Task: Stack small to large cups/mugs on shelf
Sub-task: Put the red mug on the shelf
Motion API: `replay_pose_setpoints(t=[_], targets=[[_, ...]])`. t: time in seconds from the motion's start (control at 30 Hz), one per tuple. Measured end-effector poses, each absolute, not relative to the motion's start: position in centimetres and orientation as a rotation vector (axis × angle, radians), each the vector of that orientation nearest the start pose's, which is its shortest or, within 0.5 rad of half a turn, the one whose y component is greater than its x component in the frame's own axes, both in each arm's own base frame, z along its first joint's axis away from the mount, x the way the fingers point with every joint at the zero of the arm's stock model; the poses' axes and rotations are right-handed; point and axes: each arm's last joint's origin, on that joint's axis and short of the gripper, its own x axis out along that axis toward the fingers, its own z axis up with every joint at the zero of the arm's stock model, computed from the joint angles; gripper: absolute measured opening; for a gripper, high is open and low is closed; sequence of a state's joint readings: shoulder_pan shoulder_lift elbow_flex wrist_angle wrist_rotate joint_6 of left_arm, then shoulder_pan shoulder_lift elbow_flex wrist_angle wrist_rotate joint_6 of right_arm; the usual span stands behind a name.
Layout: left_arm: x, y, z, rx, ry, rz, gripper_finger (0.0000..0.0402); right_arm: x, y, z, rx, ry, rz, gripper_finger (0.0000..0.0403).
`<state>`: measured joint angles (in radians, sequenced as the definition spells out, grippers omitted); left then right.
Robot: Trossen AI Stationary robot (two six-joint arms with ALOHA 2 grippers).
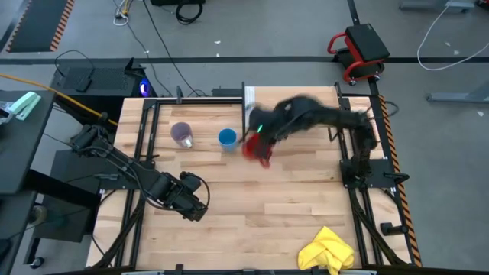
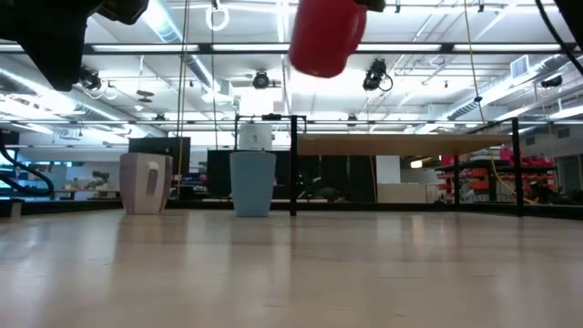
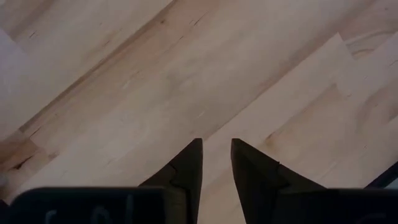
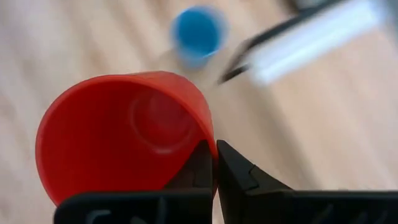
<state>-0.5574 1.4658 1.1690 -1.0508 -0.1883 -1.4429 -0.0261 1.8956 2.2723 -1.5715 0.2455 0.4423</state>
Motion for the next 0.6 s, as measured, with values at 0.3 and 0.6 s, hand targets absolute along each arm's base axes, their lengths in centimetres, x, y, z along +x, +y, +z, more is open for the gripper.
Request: replay_pose_setpoints(t=[0.3,0.6], targets=[[23.4,-12.7,25.8,-0.751,1.156,0.624,0.008,28.6,-10.2,44.9,0.4,0.943,-0.782,0.0006],[23.9,-11.8,25.8,-0.773,1.144,0.652,0.0076,29.0,-16.2,42.3,0.475,1.044,-0.822,0.0007]])
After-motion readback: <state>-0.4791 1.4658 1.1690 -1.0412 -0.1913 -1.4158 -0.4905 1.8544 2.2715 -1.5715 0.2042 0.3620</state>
